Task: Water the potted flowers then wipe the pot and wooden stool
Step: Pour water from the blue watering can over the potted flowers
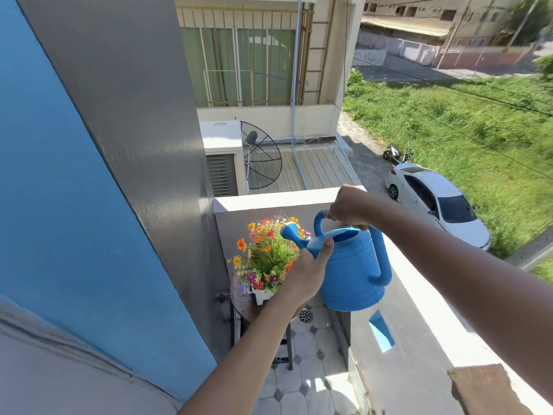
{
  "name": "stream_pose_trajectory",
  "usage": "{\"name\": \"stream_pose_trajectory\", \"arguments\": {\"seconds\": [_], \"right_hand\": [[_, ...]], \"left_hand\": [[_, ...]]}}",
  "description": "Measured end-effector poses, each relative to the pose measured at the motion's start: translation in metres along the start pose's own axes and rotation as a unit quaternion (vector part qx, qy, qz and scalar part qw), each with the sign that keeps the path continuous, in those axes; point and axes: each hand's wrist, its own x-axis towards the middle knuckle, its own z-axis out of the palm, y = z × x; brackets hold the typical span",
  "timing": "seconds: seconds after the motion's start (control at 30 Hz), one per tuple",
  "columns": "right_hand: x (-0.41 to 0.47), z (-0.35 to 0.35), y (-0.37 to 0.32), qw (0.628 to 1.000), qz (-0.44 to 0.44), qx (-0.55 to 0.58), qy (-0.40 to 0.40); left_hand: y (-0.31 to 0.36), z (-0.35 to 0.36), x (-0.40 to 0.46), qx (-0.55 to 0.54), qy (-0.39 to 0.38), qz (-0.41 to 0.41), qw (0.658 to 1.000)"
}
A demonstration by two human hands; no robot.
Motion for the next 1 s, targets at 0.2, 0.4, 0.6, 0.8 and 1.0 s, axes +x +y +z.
{"name": "stream_pose_trajectory", "arguments": {"seconds": [0.2,0.4,0.6,0.8,1.0], "right_hand": [[0.005,-0.004,0.025,1.0,0.01,0.023,0.003],[0.0,-0.006,0.035,0.999,0.046,0.007,-0.003],[0.001,-0.004,0.04,0.998,0.057,0.004,-0.002],[-0.002,0.002,0.028,1.0,0.012,0.019,0.009],[-0.01,0.015,0.008,1.0,-0.023,-0.02,-0.004]], "left_hand": [[0.006,0.018,0.005,0.013,-0.022,-0.002,1.0],[0.008,0.032,0.009,0.003,-0.042,0.005,0.999],[0.008,0.035,0.006,0.017,-0.043,0.0,0.999],[0.0,0.029,-0.006,-0.021,-0.015,-0.017,1.0],[-0.011,0.012,-0.023,-0.052,0.02,-0.017,0.998]]}}
